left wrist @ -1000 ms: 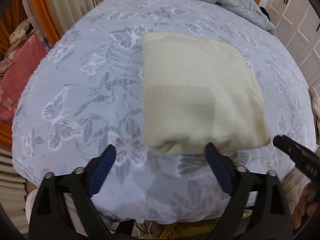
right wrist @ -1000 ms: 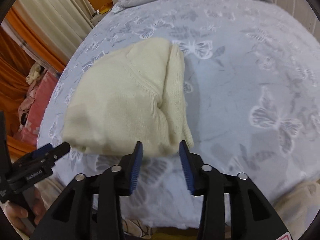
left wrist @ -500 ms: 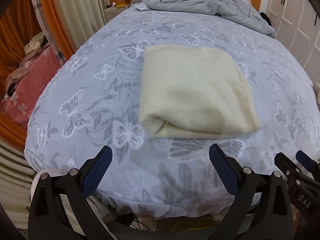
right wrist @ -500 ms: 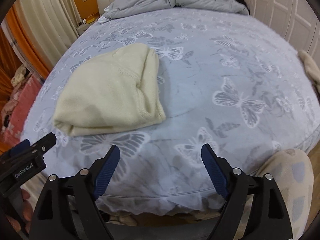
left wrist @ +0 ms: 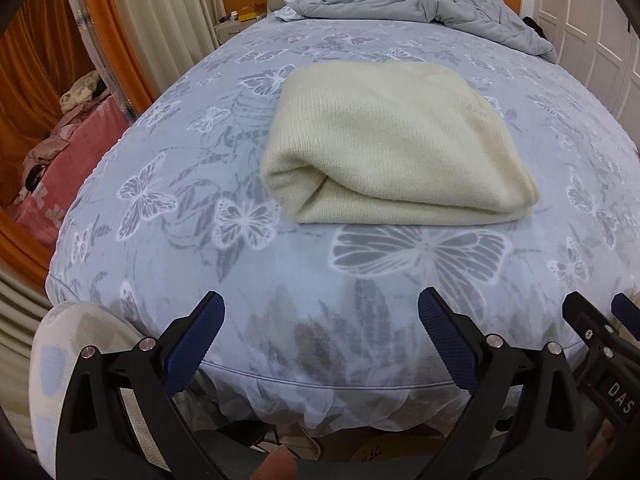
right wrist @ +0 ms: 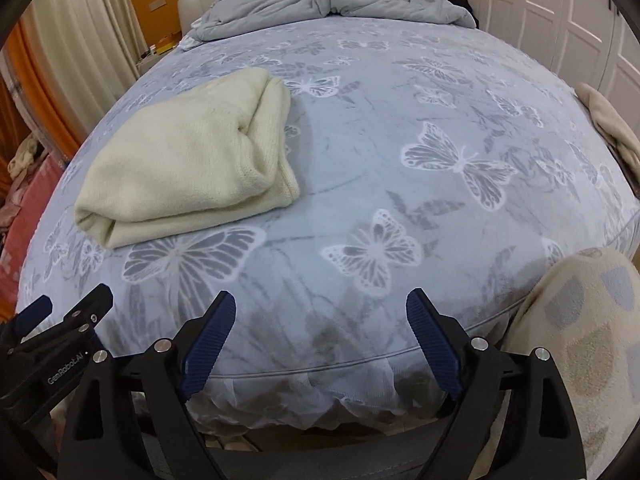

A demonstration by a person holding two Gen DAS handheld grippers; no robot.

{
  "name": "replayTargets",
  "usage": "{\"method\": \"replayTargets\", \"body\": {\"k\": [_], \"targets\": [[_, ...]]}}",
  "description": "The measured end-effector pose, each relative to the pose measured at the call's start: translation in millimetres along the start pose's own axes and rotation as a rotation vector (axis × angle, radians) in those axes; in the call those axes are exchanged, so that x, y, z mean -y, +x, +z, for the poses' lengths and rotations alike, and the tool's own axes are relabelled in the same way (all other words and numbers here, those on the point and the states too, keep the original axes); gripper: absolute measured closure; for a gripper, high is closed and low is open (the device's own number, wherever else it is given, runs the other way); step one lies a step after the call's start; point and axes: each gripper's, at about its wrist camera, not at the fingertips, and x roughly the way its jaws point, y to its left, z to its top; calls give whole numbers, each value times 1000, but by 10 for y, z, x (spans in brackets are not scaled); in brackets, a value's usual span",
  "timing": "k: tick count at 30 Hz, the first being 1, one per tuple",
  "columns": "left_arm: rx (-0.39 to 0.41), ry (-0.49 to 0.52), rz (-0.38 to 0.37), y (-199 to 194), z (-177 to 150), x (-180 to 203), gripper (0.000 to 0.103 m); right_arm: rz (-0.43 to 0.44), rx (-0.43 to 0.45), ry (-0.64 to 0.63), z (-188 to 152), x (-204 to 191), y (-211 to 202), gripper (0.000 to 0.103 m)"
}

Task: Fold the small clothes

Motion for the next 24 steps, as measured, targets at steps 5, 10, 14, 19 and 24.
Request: {"method": "replayTargets", "body": {"k": [5, 10, 14, 19, 24], "targets": [[16, 25, 1, 35, -36, 48, 8, 3, -2, -35, -21, -78, 48, 17], [20, 26, 1, 59, -50, 72, 8, 6, 0, -29, -34, -86, 73, 17], [25, 27, 2, 71, -61, 91, 8, 4, -2, -29, -37, -94, 98, 17], [24, 39, -8, 93, -70, 121, 8, 9, -2, -40, -45, -129, 116, 17], [14, 28, -10, 114, -67, 113, 8, 13, 1, -54, -60, -171, 118, 17]]}}
